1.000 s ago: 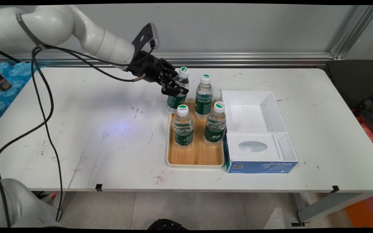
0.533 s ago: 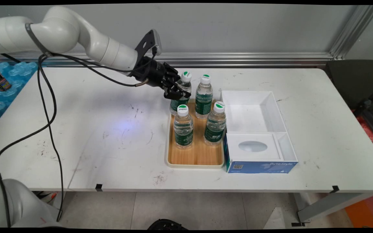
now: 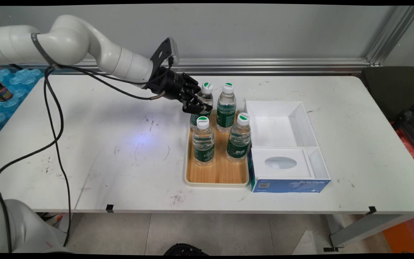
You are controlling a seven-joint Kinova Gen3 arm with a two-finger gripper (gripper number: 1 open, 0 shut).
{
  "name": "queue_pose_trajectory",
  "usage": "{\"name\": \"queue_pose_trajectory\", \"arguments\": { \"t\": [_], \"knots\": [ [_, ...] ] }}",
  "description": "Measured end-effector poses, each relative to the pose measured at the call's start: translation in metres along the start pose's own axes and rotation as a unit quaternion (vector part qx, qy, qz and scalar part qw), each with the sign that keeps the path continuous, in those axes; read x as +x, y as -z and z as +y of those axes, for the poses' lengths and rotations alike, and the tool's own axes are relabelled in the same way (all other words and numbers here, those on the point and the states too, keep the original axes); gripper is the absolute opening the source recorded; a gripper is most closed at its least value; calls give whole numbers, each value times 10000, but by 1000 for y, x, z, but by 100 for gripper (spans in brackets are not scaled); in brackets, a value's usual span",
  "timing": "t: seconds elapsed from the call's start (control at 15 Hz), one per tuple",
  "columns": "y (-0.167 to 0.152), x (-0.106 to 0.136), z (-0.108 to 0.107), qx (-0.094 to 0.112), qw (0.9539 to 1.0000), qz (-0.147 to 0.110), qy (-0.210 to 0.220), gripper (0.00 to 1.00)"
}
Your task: Place the picked object on the tray
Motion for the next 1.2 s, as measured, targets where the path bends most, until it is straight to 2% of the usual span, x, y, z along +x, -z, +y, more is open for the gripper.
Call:
{"name": "queue_pose_trajectory", "arguments": {
  "t": [1.2],
  "knots": [
    [-5, -15, 0, -14, 9998, 150, 133, 0]
  ]
}}
